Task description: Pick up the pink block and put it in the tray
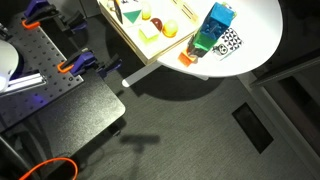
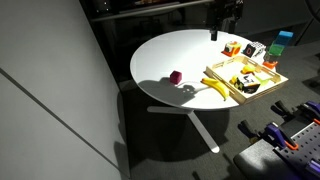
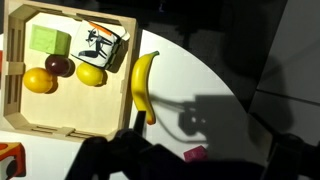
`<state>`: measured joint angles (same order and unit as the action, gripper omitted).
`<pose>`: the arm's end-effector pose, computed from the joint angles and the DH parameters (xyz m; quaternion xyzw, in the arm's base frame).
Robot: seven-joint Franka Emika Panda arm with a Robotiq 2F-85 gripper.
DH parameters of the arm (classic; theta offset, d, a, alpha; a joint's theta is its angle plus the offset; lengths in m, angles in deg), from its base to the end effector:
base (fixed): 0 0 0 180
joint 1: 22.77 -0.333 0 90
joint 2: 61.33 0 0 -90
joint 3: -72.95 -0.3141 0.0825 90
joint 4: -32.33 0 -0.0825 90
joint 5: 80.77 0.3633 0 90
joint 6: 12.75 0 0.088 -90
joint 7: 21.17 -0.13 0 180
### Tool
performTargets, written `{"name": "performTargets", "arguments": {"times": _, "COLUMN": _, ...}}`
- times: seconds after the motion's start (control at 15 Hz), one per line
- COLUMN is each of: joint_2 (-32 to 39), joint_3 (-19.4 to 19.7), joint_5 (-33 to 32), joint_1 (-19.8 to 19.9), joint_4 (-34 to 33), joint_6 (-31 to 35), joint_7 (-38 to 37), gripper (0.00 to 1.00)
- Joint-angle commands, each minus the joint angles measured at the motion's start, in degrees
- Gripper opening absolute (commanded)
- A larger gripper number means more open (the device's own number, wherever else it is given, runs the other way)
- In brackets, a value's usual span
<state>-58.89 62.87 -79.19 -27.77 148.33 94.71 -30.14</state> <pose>0.4978 0.1363 0.3988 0.9942 0.0480 -0.0967 0.0038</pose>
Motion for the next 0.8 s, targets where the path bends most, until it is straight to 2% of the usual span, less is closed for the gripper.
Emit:
{"name": "performTargets", "arguments": {"times": 0.0, "joint_2": 4.46, "joint_3": 0.72, "joint_5": -5.32, "joint_1": -1.89, "joint_4": -3.4, "joint_6": 0.44, "joint_7": 0.51, "gripper": 1.0}}
{"name": "performTargets", "arguments": {"times": 0.2, "joint_2": 7.03, "joint_3": 0.99, "joint_5": -7.54, "joint_1": -2.77, "joint_4": -3.86, "joint_6": 4.03, "joint_7": -0.26, "gripper": 1.0}}
{"name": "performTargets", "arguments": {"times": 0.47, "joint_2": 9.46, "joint_3": 1.46, "joint_5": -6.39, "joint_1": -3.13, "joint_4": -4.23, "joint_6": 9.89, "joint_7": -0.89, "gripper": 1.0}}
{"name": "performTargets", "arguments": {"times": 0.73, "joint_2": 9.13, "joint_3": 1.69, "joint_5": -6.27, "joint_1": -3.35, "joint_4": -2.54, "joint_6": 9.79, "joint_7": -0.22, "gripper": 1.0}}
